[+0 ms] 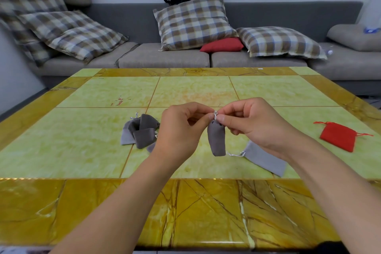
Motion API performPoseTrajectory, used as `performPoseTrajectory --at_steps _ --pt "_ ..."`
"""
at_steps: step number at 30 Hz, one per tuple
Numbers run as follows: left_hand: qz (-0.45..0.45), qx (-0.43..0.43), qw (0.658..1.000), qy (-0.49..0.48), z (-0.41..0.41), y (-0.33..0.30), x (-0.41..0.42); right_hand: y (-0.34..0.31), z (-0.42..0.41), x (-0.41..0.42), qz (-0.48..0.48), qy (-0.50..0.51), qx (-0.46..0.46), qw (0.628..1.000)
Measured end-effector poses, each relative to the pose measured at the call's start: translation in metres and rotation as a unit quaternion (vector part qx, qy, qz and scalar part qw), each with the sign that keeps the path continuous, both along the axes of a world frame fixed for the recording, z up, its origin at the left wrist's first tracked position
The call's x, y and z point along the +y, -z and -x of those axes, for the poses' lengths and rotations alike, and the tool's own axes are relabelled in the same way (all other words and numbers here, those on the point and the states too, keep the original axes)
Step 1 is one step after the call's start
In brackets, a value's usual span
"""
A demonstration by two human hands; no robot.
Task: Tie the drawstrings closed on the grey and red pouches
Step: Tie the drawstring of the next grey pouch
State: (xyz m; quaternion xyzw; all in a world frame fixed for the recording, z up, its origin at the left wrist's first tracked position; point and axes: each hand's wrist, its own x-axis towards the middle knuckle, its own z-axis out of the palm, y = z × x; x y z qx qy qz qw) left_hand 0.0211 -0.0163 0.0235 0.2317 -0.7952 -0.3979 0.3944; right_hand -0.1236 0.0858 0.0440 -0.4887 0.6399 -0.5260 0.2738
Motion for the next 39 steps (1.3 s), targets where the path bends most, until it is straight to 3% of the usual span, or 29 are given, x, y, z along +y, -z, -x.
performPoseTrajectory --at_steps 5,12,21,25,29,34,39 --pt "0.013 0.006 1.0 -0.018 0.0 -0.001 0.002 0.006 -0.004 -0.005 -0.015 0.034 -0.071 0.997" --pt "-0.195 0.044 0.977 0.07 -0.005 -0.005 -0.001 0.002 -0.001 -0.003 -0.041 -0.021 -0.141 0.989" --pt "-0.279 0.095 0.948 0.118 -0.008 -0.009 -0.003 -0.002 -0.001 0.001 -0.047 -0.091 -0.134 0.986" --pt "-0.181 0.107 0.973 0.091 -0.007 -0.007 -0.003 -0.003 -0.003 0.001 -0.046 -0.085 -0.133 0.986" --pt "0.003 0.075 0.996 0.057 -0.009 -0.006 -0.003 -0.001 -0.005 0.0 -0.035 -0.075 -0.136 0.987" --pt "0.239 0.06 0.969 0.011 -0.009 -0.007 -0.008 0.0 -0.009 -0.003 -0.031 -0.082 -0.186 0.979" --pt "0.291 0.061 0.955 0.01 -0.01 -0.008 -0.011 -0.003 -0.015 -0.003 -0.036 -0.091 -0.311 0.945"
